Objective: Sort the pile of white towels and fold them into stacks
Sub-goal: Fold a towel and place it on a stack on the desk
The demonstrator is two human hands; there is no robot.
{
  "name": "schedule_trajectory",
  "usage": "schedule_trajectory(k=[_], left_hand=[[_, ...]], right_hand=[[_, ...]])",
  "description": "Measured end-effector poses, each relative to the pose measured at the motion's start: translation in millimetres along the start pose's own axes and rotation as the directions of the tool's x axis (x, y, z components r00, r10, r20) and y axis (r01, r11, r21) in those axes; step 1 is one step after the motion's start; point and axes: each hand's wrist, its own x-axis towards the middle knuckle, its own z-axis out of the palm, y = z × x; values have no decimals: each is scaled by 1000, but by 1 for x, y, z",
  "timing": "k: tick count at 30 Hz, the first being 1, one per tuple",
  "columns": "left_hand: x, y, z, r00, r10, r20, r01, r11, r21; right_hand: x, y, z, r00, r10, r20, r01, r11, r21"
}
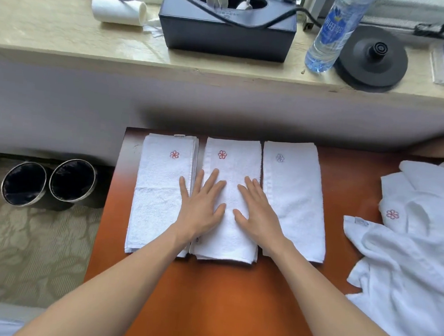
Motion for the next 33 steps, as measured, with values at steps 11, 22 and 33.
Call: schedule_trajectory(k=[11,22,33], left_hand=[[-24,28,-20,996,13,91,-26,989,145],[-139,161,-11,985,130,112,-142,984,105],[-171,389,41,973,229,3,-229,973,0]], right_hand=[[-34,-7,-22,996,47,71,-41,996,-76],[-231,29,-68,993,96,-70,-93,995,41],[-412,177,-171,964,145,-224,-107,979,174]])
